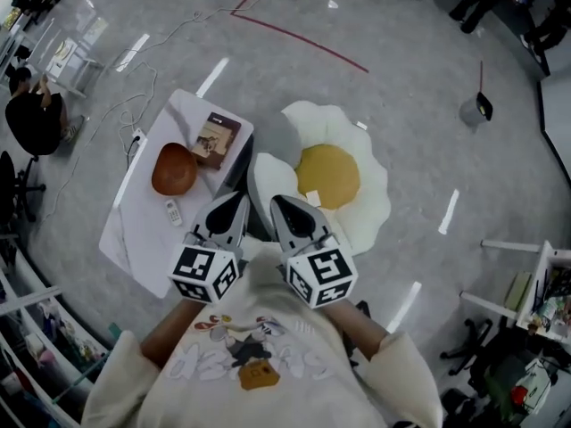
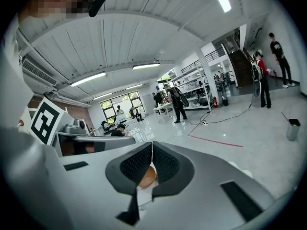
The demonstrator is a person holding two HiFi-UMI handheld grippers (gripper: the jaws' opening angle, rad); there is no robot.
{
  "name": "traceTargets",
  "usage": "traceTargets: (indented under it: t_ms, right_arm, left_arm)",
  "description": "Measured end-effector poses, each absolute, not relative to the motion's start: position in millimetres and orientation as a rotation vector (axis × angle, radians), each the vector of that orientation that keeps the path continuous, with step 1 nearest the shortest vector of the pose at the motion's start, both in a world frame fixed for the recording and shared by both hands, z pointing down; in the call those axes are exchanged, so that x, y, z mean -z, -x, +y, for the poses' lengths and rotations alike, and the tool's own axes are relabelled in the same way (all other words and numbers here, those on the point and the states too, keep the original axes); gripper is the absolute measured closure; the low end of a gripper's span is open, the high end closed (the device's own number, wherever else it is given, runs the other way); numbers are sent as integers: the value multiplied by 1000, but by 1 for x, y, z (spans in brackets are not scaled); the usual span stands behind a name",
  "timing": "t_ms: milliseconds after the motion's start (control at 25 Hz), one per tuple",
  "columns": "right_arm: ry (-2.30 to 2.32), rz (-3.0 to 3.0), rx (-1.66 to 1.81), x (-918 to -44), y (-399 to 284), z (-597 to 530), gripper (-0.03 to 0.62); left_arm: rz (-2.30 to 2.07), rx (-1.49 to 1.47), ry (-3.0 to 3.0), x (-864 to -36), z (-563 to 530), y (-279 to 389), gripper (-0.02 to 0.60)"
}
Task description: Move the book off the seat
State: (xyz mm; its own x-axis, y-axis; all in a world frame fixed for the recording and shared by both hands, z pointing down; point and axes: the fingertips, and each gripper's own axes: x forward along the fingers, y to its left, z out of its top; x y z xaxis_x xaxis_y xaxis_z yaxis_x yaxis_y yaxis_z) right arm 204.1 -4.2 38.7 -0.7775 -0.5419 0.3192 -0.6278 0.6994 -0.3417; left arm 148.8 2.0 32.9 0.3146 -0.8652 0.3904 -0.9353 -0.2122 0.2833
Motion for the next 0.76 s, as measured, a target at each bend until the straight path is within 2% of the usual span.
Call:
traceTargets:
  t_ms: [280, 760]
  right_arm:
    - [-959, -2735, -642, -39, -214, 1, 583]
    - [-892, -2716, -700, -72, -206, 0, 583]
  left_arm:
    - [-1580, -234, -2153, -36, 2, -165, 569]
    - [-1587, -232, -2049, -74, -4, -153, 569]
